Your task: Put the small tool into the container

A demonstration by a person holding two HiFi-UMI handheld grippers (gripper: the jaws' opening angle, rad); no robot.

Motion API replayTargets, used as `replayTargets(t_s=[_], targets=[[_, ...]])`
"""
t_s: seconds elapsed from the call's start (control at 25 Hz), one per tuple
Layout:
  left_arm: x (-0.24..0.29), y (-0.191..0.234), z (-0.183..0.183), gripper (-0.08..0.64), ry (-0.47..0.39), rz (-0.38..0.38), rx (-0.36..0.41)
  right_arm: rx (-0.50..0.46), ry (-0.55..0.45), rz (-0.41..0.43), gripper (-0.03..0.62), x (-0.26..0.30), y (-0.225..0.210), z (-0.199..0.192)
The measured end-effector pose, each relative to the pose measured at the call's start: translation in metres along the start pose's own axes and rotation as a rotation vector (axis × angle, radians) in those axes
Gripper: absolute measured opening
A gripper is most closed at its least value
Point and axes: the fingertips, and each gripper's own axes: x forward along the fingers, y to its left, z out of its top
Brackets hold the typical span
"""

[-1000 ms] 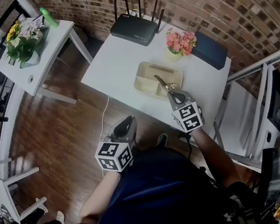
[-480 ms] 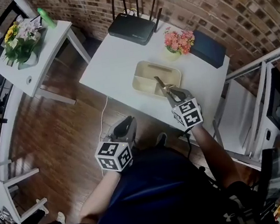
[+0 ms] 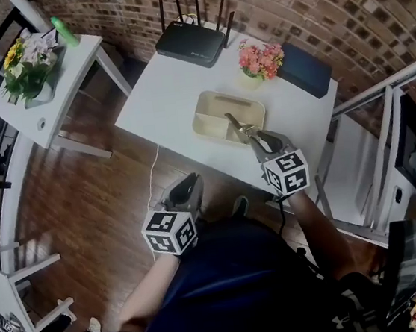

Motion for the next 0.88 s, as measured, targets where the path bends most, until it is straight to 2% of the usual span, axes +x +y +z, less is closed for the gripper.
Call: replayTargets(t_s=[0.36,0.52,0.68,0.88], targets=[[0.005,-0.012,0.004,0.037,-0.006,-0.01,0.042,0.23,-0.258,0.025,0.061,-0.059,-0.001,0.053],[0.012,-0.023,0.001,0.035,0.008,-0.037,0.058,0.318,-0.33,0.031,0.035,-0.085,0.004,0.056],[0.016,-0.03,0.002,0.034,0.01,-0.06,0.076,0.352,-0.404,0.035,0.011,-0.106,0.017,0.056],[0.017,-0.035,0.013,0.009,-0.037,-0.06,0.095,0.336,-0.461,0.066,0.011,-0.121,0.036,0.064]])
